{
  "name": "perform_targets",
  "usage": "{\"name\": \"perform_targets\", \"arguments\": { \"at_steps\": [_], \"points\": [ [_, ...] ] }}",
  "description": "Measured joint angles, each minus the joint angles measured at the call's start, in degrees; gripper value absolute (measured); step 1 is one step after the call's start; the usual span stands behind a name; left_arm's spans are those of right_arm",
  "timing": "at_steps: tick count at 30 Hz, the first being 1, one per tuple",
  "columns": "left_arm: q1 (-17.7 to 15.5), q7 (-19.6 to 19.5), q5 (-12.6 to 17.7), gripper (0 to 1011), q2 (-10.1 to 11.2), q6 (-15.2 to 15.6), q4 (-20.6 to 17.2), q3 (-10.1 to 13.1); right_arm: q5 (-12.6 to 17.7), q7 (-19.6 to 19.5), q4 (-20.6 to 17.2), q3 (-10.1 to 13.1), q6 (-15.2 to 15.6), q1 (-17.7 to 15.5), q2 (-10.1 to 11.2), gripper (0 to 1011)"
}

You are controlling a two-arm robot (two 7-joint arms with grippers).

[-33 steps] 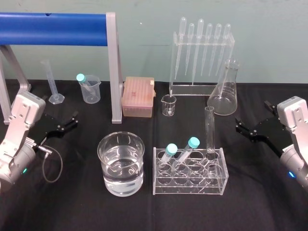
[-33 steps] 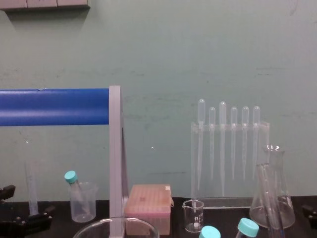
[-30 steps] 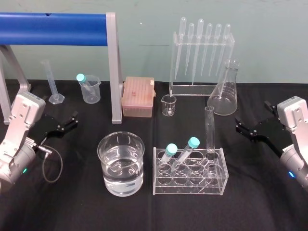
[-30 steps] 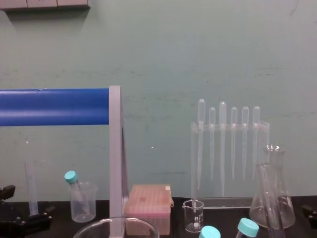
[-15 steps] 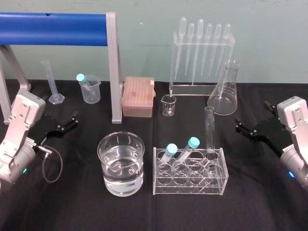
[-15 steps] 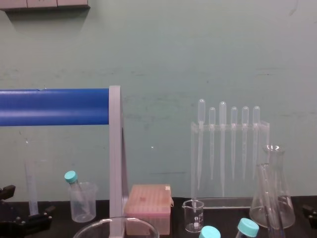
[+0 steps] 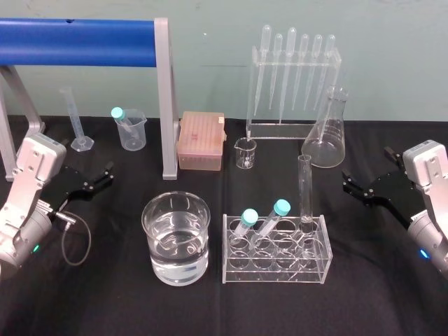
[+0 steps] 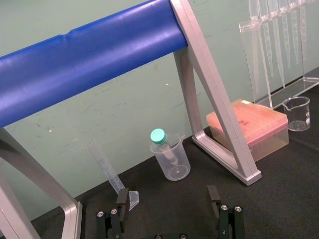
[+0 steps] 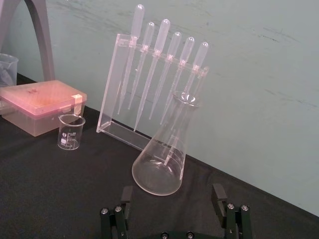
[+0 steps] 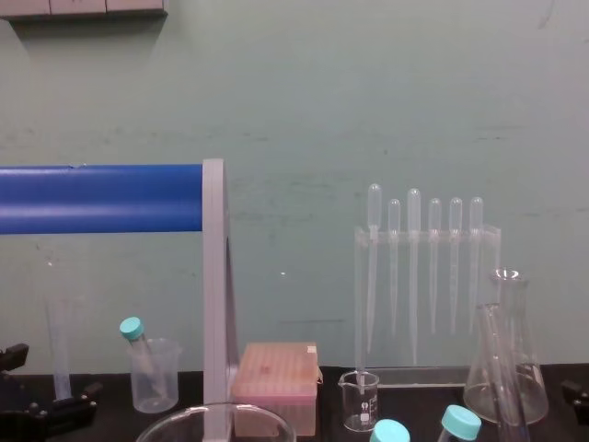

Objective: Hold the test tube with one hand and immerse one end into the beaker, then return it to the test tube rack.

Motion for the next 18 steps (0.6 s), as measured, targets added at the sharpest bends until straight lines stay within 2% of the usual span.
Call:
{"name": "perform_targets", "arguments": {
  "at_steps": [18],
  "points": [
    [0.00, 0.00, 0.00, 1000, 0.00, 0.00, 0.00, 0.00, 0.00, 0.00, 0.00, 0.00, 0.00, 0.00, 0.00, 1003]
  ]
}}
